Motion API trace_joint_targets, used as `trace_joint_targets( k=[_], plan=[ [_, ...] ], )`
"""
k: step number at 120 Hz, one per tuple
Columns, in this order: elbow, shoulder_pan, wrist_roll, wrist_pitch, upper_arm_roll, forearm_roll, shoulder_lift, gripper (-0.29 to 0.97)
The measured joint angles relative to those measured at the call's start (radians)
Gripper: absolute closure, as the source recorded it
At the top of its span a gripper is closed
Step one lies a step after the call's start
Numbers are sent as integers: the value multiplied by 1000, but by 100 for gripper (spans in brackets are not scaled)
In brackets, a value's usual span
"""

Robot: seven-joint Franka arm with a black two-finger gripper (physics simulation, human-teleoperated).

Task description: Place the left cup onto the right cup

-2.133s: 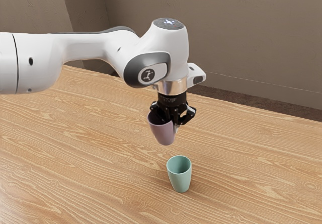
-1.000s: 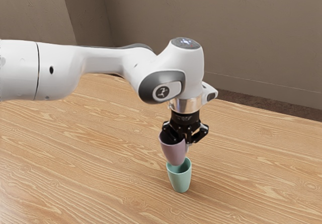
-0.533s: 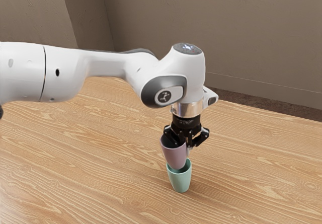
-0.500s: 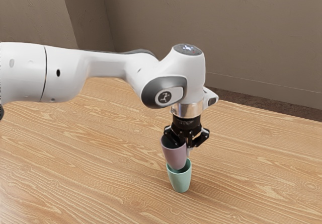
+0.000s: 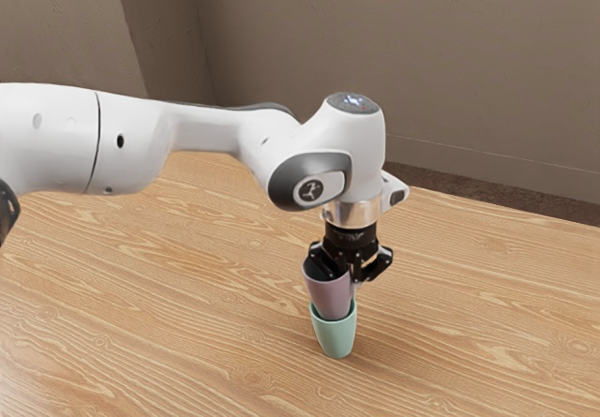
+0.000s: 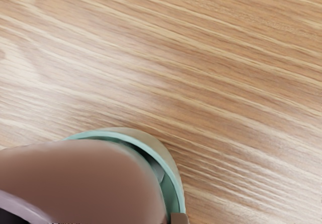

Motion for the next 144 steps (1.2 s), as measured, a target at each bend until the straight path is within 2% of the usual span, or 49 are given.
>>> trace_joint_targets(
  k=[21,46,70,104,124,144],
  plan=[
    [0,-1,0,8,0,-3,1,31],
    [1,-14,1,7,2,-5,-19,11],
    [1,-20,2,-3,9,-7,-65,4],
    [0,-16,14,-50,35,-12,-152,1],
    [0,-16,52,-67,131,-22,-199,1],
    [0,-15,131,-84,262,-67,-234,0]
  ],
)
